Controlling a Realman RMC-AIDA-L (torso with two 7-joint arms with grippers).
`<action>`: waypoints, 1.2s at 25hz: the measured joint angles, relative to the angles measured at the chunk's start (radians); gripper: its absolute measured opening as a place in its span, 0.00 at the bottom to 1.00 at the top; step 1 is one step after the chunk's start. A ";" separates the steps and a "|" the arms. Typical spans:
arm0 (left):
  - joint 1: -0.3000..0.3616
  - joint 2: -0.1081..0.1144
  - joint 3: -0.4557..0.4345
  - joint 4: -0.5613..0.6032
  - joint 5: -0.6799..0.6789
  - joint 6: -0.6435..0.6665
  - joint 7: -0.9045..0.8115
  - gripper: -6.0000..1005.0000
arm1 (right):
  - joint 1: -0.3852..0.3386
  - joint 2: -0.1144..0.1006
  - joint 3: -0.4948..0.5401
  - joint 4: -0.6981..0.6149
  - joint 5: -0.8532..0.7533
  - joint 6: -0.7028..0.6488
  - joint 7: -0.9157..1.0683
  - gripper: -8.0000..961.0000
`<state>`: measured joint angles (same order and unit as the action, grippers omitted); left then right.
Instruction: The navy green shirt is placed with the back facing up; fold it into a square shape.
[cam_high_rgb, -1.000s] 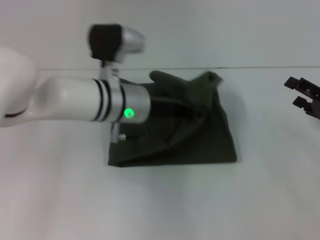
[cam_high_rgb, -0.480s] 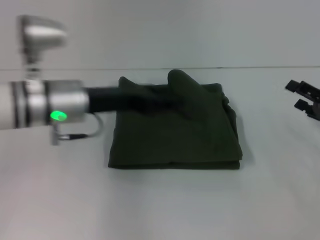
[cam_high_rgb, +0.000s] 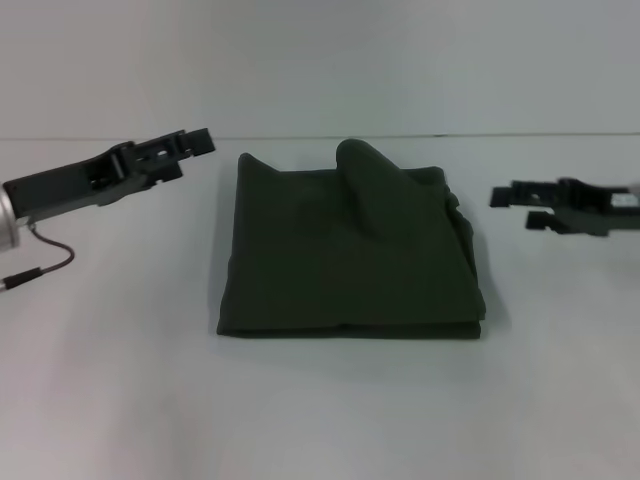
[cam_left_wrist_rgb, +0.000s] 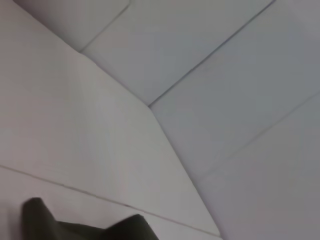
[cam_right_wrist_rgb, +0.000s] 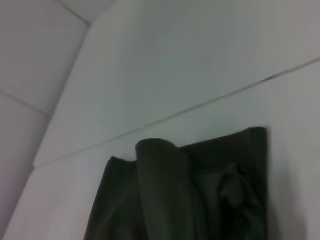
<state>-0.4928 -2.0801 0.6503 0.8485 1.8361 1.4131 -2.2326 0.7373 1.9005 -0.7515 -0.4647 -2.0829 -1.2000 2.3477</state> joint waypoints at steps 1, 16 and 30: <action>0.005 -0.001 -0.008 0.002 -0.001 0.002 0.006 0.75 | 0.027 -0.001 -0.003 0.000 -0.025 0.003 0.022 0.97; 0.008 -0.004 -0.040 0.003 -0.026 0.001 0.059 0.94 | 0.251 0.055 -0.108 0.001 -0.252 0.161 0.272 0.97; 0.008 -0.004 -0.043 -0.004 -0.043 -0.006 0.075 0.94 | 0.275 0.105 -0.178 0.056 -0.254 0.272 0.277 0.97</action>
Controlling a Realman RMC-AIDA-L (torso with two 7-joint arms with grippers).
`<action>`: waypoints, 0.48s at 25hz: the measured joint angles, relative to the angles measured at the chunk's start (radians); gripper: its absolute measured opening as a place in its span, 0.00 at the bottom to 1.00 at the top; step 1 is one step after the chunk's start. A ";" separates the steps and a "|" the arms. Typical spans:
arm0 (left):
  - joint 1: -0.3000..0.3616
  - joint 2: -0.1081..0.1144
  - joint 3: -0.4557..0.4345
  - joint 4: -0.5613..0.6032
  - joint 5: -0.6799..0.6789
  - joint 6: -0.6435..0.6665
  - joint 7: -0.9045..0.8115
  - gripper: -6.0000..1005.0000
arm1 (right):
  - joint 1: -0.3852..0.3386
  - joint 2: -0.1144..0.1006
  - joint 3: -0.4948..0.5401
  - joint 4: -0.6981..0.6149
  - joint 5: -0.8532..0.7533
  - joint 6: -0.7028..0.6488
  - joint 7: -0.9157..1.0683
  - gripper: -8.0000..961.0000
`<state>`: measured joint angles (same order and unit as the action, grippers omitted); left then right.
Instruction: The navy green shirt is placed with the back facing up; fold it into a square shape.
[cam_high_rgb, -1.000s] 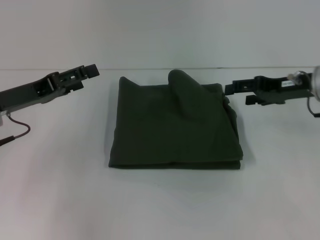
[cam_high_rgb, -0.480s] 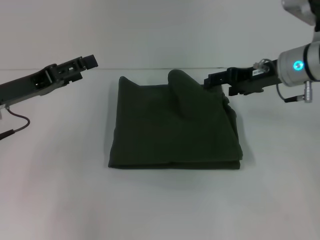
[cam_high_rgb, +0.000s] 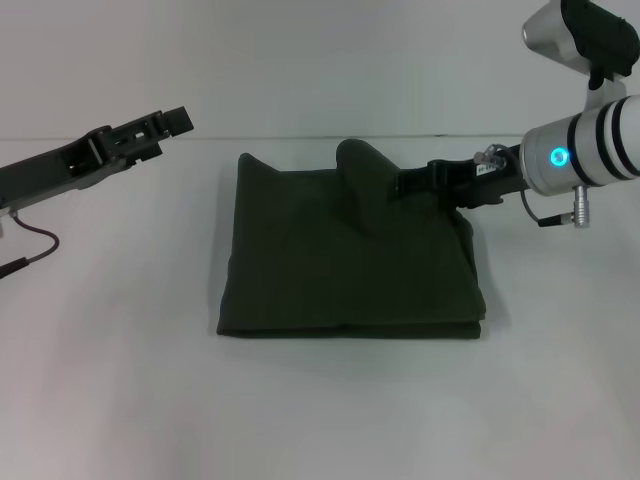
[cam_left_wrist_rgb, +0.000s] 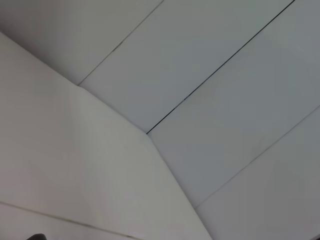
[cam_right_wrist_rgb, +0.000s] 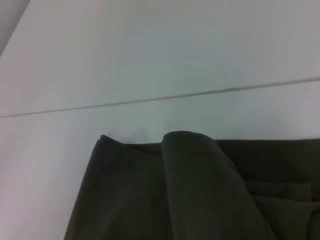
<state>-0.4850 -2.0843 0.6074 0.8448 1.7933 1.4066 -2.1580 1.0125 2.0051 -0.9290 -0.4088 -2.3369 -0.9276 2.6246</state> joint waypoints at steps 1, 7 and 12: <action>0.000 0.000 0.000 -0.001 -0.002 0.000 0.002 0.94 | -0.001 0.003 0.000 0.000 0.000 0.007 -0.002 0.97; 0.001 -0.001 0.000 -0.005 -0.015 -0.001 0.011 0.94 | -0.005 0.014 -0.013 0.014 -0.003 0.041 -0.006 0.97; -0.003 -0.004 0.000 -0.006 -0.016 -0.004 0.015 0.94 | -0.012 0.026 -0.009 0.013 0.014 0.052 -0.038 0.97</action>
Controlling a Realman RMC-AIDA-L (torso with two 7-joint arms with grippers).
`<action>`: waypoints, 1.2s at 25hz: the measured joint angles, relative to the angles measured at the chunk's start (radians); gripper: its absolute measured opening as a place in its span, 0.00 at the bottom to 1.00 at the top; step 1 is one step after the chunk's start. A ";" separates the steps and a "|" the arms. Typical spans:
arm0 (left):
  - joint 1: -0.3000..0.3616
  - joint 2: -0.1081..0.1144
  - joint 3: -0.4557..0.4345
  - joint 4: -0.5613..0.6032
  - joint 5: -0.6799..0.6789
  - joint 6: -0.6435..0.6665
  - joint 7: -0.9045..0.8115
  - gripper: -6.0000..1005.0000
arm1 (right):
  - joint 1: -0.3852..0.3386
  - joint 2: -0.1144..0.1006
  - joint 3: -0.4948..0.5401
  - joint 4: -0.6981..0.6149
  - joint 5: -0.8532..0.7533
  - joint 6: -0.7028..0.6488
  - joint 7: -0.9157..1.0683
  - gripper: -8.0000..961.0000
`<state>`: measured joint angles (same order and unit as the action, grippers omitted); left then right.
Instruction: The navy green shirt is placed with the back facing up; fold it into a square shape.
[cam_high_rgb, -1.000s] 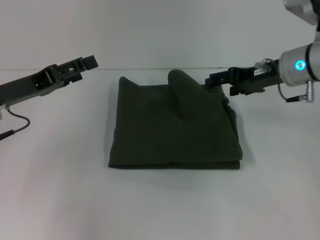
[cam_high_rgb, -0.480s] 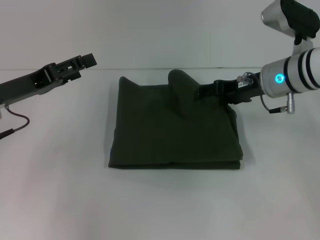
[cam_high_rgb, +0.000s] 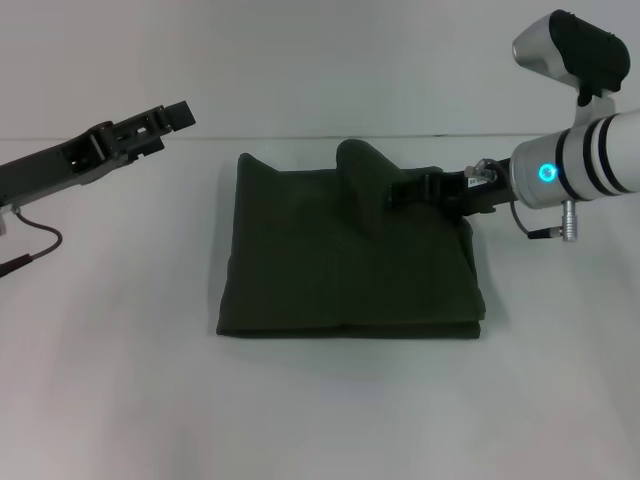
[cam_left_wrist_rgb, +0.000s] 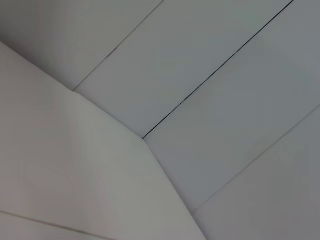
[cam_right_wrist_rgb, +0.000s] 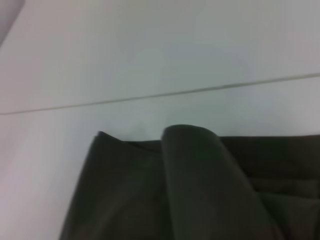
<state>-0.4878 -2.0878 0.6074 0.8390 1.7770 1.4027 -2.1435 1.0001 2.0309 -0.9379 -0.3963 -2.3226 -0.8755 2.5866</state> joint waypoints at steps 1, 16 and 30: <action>0.000 0.000 0.000 -0.001 0.000 -0.004 0.002 0.94 | -0.003 0.003 0.003 -0.002 0.011 0.000 -0.014 0.96; -0.001 0.000 0.000 -0.016 -0.003 -0.038 0.012 0.94 | -0.114 -0.002 0.014 -0.105 0.243 -0.099 -0.108 0.96; 0.003 0.002 -0.016 -0.029 -0.001 -0.041 0.012 0.94 | -0.425 -0.019 0.118 -0.242 0.551 -0.232 -0.287 0.89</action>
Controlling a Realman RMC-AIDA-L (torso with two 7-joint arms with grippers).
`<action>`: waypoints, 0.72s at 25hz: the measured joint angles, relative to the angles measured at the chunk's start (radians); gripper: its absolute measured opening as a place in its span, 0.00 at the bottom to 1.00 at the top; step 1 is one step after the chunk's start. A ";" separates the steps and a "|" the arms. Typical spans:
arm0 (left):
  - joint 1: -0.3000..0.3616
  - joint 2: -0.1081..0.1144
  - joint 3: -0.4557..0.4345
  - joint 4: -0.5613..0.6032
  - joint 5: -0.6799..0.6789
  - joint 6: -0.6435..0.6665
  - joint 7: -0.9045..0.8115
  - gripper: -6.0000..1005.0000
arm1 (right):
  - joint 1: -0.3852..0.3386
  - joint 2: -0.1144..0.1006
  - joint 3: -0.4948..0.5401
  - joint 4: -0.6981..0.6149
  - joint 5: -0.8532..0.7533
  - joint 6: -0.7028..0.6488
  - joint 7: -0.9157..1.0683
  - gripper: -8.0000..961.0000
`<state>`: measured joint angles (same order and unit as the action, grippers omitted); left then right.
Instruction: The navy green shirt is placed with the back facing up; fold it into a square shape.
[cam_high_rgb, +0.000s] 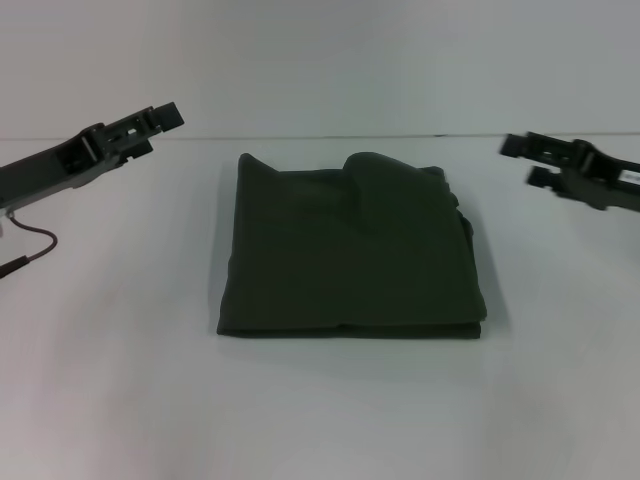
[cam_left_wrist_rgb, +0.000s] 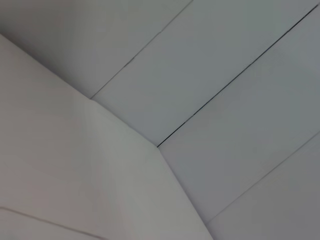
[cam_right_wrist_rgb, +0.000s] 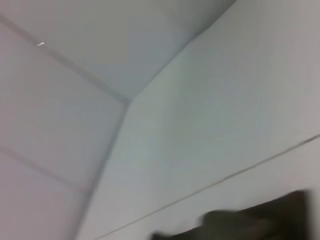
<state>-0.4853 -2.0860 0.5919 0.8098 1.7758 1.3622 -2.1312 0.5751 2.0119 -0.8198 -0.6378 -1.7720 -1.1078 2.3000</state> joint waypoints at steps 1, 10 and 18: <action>0.000 0.000 0.000 -0.003 0.001 0.000 0.000 0.94 | -0.002 -0.008 0.001 -0.001 -0.010 0.024 0.004 0.89; 0.013 0.003 0.000 -0.014 0.005 0.004 -0.002 0.94 | 0.060 -0.059 -0.016 0.024 -0.072 0.014 0.074 0.89; 0.022 0.007 -0.013 -0.012 0.002 0.000 -0.001 0.94 | 0.234 -0.015 -0.063 0.141 -0.155 -0.032 0.077 0.89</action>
<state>-0.4634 -2.0786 0.5786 0.7977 1.7776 1.3623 -2.1326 0.8093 1.9968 -0.8826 -0.4969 -1.9267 -1.1394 2.3772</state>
